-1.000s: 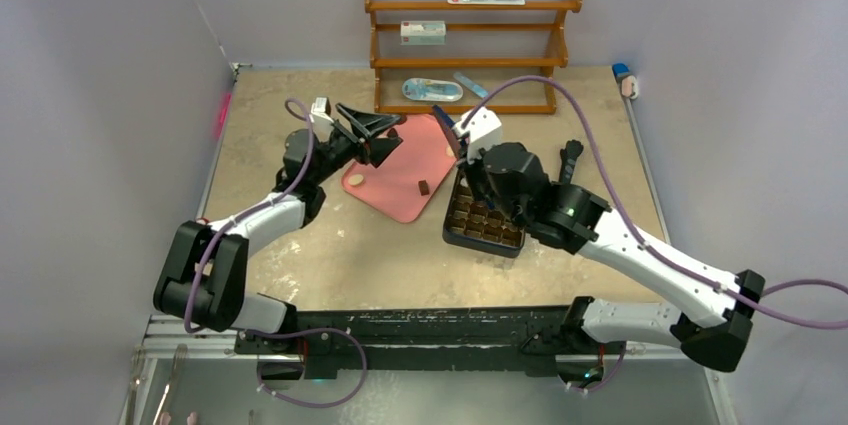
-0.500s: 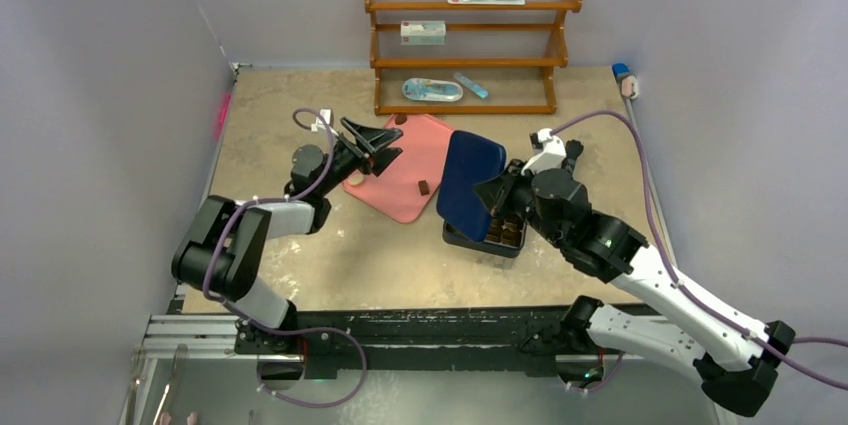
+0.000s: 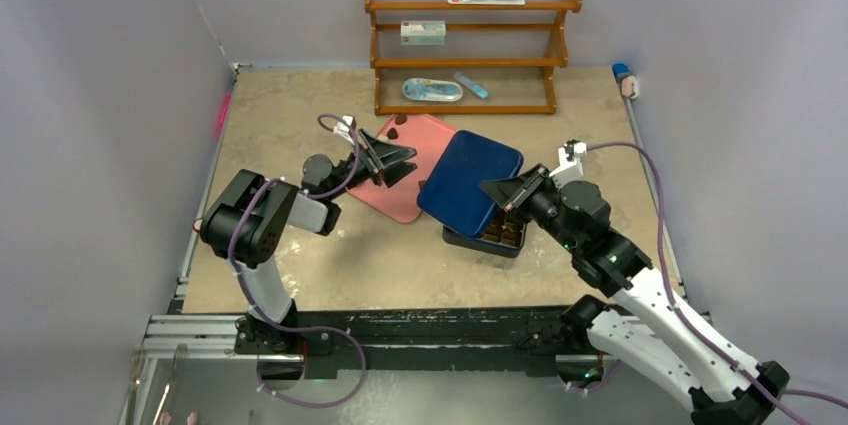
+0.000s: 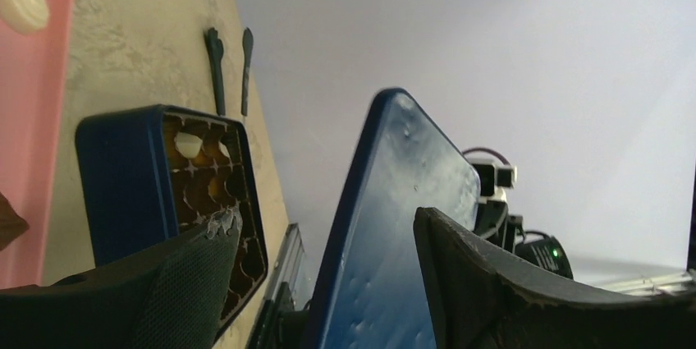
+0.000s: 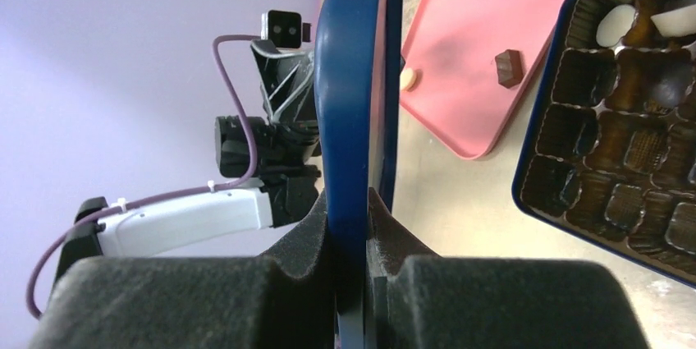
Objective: Pack the chocolate
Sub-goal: Adjust the box lid.
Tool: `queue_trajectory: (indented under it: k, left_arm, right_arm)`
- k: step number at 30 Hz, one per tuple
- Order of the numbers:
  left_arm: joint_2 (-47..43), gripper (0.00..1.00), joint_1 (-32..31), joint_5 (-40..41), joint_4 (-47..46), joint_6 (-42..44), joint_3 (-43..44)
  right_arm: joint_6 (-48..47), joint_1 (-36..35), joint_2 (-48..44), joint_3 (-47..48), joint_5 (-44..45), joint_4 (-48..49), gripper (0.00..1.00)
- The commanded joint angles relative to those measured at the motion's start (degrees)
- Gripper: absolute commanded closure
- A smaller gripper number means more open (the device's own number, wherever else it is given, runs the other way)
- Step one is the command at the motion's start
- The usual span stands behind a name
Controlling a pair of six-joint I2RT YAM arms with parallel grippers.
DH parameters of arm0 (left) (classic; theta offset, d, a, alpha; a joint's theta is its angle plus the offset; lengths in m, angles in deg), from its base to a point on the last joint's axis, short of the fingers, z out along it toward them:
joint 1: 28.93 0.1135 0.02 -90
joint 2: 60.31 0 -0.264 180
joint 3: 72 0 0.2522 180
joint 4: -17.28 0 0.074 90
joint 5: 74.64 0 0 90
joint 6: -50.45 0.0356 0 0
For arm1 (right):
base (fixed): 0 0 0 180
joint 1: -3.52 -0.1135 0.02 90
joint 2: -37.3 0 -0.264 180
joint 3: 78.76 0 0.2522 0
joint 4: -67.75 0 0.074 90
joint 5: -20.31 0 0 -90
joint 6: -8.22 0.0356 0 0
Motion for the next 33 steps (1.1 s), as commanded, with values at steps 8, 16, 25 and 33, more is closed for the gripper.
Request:
queue_trajectory:
  k: [8, 16, 25, 33]
  left_arm:
    - [1.18, 0.24, -1.95, -6.65, -6.65, 2.72, 3.28]
    - [2.85, 0.24, -3.69, -9.96, -6.65, 3.2, 5.35]
    - [3.19, 0.28, -4.95, -9.66, -6.65, 3.04, 6.57]
    - [4.82, 0.51, -7.25, -10.73, -6.66, 3.03, 9.78]
  right_arm:
    - [10.27, 7.87, 4.46, -4.81, -16.3, 17.42, 1.0]
    - [11.67, 10.56, 5.7, -6.12, -20.73, 21.37, 1.0]
    - [13.67, 13.9, 8.05, -8.58, -25.6, 25.9, 1.0]
    - [15.48, 16.89, 10.62, -10.58, -29.78, 30.12, 1.0]
